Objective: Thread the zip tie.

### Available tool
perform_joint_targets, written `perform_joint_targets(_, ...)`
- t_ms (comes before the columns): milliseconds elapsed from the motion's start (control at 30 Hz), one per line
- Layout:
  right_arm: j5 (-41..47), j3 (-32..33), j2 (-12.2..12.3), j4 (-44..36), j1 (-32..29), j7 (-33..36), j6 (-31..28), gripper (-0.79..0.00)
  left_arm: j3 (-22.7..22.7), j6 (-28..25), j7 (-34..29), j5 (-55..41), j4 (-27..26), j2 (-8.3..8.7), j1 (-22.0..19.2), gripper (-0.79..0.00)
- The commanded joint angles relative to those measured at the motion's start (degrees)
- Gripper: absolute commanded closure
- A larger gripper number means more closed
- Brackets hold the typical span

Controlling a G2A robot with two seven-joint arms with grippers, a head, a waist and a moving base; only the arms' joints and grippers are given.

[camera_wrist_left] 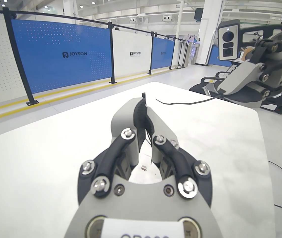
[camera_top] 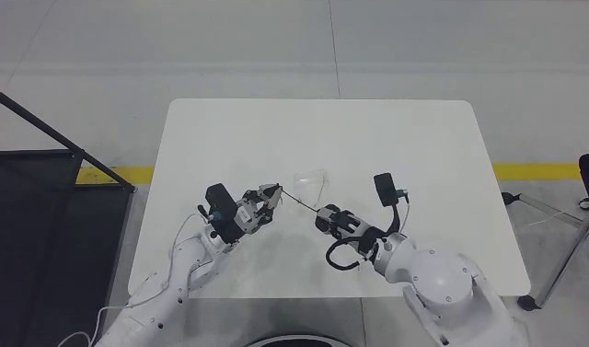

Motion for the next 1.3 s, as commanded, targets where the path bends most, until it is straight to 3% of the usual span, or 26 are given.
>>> perform_joint_targets(0,0.4,-0.1,-0.1,0.2,0.1,-0.3,-0.3,0.000,0.0,0.0,0.0,0.0,0.0,0.00,0.0,0.000)
perform_joint_targets(1267,3.4,-0.6,-1.1,1.9,3.2,-0.3,2.9,0.000,0.0,0.0,0.0,0.0,0.0,0.00,0.0,0.000)
